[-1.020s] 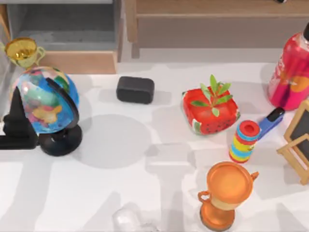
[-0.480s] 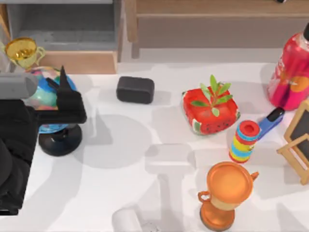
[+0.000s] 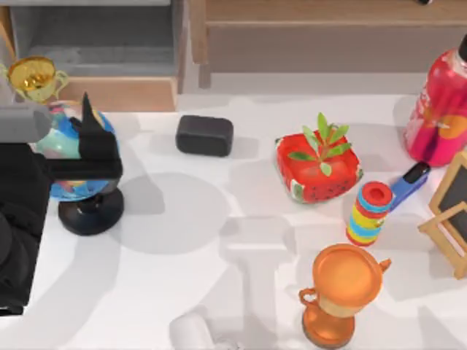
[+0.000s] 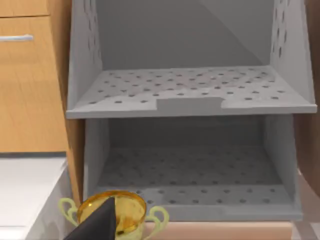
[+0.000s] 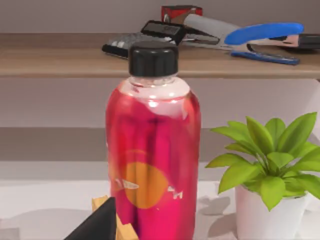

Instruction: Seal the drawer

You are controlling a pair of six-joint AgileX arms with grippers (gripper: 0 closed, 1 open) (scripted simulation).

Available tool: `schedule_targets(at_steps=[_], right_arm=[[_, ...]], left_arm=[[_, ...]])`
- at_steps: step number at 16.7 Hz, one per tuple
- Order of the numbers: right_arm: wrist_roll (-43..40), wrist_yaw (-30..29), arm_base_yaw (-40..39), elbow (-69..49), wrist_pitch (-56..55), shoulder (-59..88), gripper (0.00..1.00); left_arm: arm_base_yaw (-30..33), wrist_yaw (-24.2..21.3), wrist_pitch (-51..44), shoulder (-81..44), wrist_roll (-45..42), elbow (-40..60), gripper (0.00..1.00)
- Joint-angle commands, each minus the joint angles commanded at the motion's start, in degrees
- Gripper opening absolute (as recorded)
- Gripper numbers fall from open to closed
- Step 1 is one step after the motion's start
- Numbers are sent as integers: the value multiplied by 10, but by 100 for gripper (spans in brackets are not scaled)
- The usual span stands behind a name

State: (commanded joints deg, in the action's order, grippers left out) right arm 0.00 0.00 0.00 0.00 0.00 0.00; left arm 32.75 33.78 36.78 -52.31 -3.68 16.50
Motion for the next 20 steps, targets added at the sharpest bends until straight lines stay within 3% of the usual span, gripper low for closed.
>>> schedule_targets(at_steps=[3, 7, 15, 20], right_arm=[[0, 0, 0, 0, 0, 0, 100], [0, 0, 0, 0, 0, 0, 100], [0, 0, 0, 0, 0, 0, 100], [0, 0, 0, 0, 0, 0, 100]], left_arm=[[-76, -52, 42, -28, -65, 0, 100], [-218, -161, 124, -91, -194, 0, 100], [-529, -450, 323, -299, -521, 6, 100], [-667, -624, 431, -457, -713, 31, 100]])
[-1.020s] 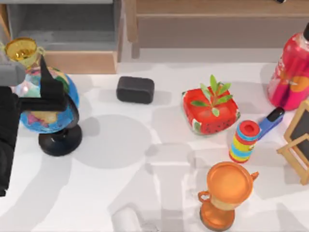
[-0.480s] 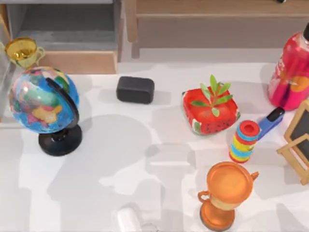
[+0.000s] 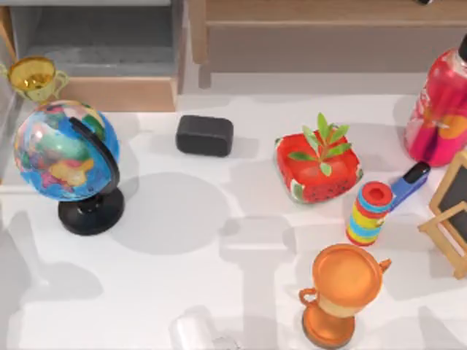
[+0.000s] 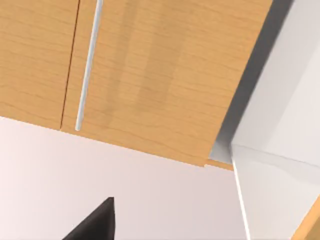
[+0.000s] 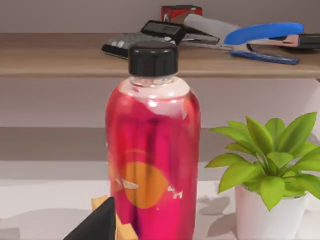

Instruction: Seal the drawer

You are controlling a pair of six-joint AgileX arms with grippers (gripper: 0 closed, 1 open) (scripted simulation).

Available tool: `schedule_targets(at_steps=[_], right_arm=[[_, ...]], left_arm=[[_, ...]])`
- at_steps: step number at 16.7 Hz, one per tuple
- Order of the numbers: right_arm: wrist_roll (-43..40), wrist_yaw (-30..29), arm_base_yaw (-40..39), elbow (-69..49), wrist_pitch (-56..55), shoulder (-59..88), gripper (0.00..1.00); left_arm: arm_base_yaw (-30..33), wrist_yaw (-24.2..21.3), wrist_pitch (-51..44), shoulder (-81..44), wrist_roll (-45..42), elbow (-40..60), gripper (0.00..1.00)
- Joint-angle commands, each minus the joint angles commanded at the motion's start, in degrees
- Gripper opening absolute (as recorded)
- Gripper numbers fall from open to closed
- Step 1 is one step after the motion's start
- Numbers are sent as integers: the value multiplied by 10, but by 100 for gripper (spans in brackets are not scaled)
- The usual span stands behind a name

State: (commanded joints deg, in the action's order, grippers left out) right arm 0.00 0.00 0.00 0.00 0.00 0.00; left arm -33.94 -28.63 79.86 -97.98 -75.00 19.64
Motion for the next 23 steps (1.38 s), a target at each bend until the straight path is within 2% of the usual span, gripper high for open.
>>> schedule_targets(at_steps=[4, 7, 14, 19, 23], right_arm=[[0, 0, 0, 0, 0, 0, 100], [0, 0, 0, 0, 0, 0, 100], [0, 0, 0, 0, 0, 0, 100], [0, 0, 0, 0, 0, 0, 100], [0, 0, 0, 0, 0, 0, 100]], left_arm=[[-55, -103, 59, -108, -111, 34, 100], [-71, -145, 81, -155, -156, 52, 100], [-69, -147, 82, -160, -161, 54, 100], [-40, -117, 59, -178, -161, 97, 100], [-38, -116, 58, -179, -161, 99, 100]])
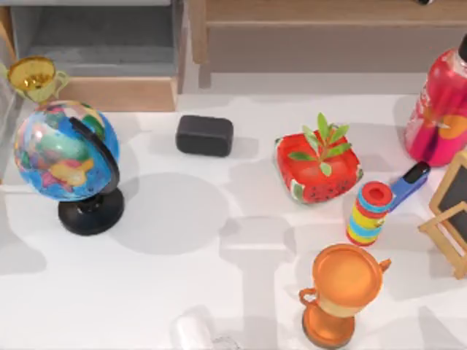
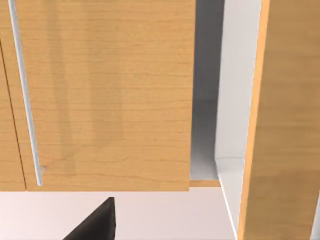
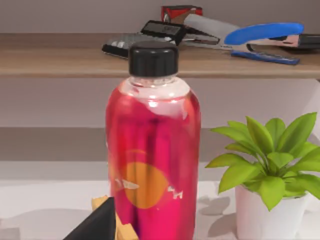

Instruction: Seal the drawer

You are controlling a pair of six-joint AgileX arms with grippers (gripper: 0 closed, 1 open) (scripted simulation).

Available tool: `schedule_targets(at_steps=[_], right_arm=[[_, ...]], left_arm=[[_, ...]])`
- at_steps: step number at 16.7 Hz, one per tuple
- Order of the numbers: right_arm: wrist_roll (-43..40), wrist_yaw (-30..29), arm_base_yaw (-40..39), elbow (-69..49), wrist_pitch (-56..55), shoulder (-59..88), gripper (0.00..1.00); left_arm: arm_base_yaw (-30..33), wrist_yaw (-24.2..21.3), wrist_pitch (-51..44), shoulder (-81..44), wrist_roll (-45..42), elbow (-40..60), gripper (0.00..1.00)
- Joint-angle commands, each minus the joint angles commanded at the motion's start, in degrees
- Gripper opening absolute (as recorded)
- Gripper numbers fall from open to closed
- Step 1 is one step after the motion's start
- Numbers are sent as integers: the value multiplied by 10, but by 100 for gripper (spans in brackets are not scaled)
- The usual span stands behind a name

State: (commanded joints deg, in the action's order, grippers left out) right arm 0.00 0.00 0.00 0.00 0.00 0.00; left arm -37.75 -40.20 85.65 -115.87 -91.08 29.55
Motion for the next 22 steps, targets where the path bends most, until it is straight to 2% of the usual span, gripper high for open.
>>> schedule_targets(at_steps=[13, 22], right_arm=[[0, 0, 0, 0, 0, 0, 100], [0, 0, 0, 0, 0, 0, 100]], left_arm=[[0, 0, 0, 0, 0, 0, 2], [-1, 0, -5, -6, 2, -1, 0]])
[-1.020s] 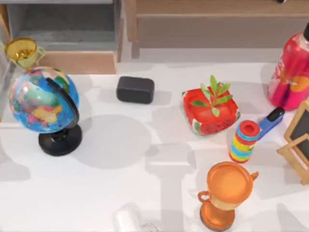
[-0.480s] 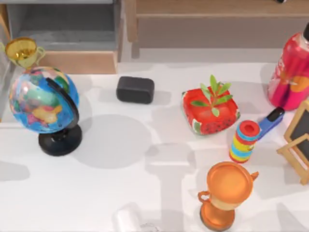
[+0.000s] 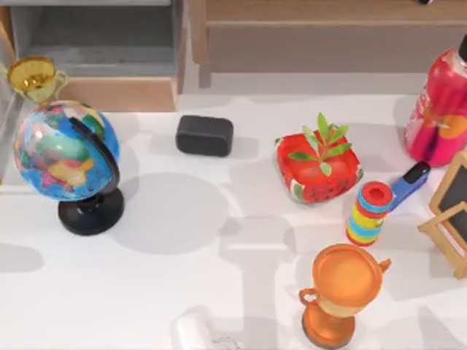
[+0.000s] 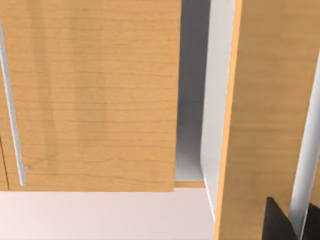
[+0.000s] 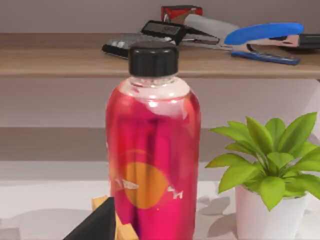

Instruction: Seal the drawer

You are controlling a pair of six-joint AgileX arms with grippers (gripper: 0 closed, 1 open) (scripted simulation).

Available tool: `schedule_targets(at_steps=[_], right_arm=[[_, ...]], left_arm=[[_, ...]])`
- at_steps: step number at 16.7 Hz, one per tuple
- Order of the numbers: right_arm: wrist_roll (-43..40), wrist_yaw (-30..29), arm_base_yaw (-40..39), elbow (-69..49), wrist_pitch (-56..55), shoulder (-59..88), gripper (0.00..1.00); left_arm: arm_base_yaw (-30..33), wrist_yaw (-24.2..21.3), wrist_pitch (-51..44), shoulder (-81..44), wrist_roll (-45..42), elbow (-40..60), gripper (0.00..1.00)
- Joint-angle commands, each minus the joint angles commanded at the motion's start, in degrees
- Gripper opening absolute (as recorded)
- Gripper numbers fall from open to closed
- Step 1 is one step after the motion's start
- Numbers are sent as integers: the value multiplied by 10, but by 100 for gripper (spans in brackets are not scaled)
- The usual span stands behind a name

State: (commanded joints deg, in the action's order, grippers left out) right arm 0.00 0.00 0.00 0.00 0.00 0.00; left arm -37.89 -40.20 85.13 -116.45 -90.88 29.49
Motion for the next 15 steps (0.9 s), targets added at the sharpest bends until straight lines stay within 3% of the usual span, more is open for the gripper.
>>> schedule_targets(at_steps=[10, 15], right_arm=[[0, 0, 0, 0, 0, 0, 100], [0, 0, 0, 0, 0, 0, 100]], left_arm=[[67, 67, -67, -49, 3, 121, 0], [65, 69, -73, -53, 4, 125, 0]])
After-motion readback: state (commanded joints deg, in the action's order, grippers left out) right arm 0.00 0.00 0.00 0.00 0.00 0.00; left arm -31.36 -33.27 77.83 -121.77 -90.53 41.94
